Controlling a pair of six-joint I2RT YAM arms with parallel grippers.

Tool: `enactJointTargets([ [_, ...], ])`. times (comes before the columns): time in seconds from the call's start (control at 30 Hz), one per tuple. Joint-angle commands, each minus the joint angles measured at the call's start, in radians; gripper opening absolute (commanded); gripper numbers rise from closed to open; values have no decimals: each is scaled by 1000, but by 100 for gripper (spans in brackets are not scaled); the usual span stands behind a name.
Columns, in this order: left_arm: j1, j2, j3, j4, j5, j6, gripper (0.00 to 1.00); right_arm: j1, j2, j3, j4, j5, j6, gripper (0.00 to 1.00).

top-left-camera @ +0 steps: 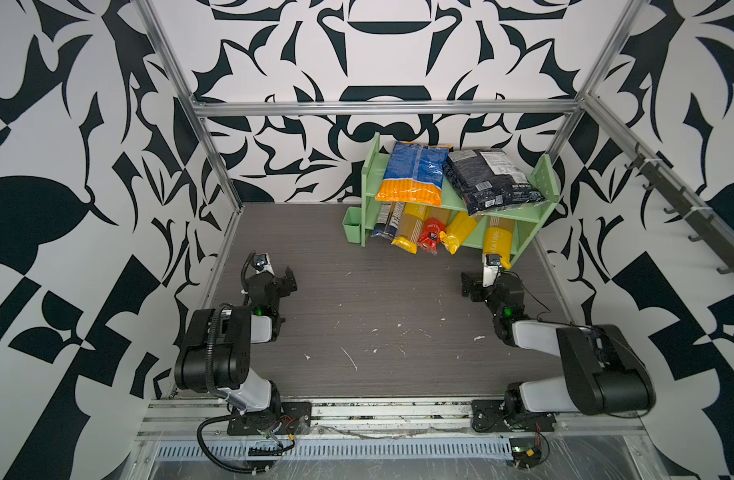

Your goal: Place and organize the pasta boxes and bags onto the shelf

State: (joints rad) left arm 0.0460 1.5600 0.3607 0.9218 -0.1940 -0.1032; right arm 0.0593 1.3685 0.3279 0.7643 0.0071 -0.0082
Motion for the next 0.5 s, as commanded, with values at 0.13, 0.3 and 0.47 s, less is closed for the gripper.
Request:
enactJointTargets([
  [0.13,4,1,8,15,4,4,99,2,-44,-23,23,14,-2,100],
  [0.3,5,1,8,15,4,5,99,0,97,-38,183,40,-4,100],
  [0.47,5,1,8,15,4,3,99,-5,166,1,169,95,28,100],
])
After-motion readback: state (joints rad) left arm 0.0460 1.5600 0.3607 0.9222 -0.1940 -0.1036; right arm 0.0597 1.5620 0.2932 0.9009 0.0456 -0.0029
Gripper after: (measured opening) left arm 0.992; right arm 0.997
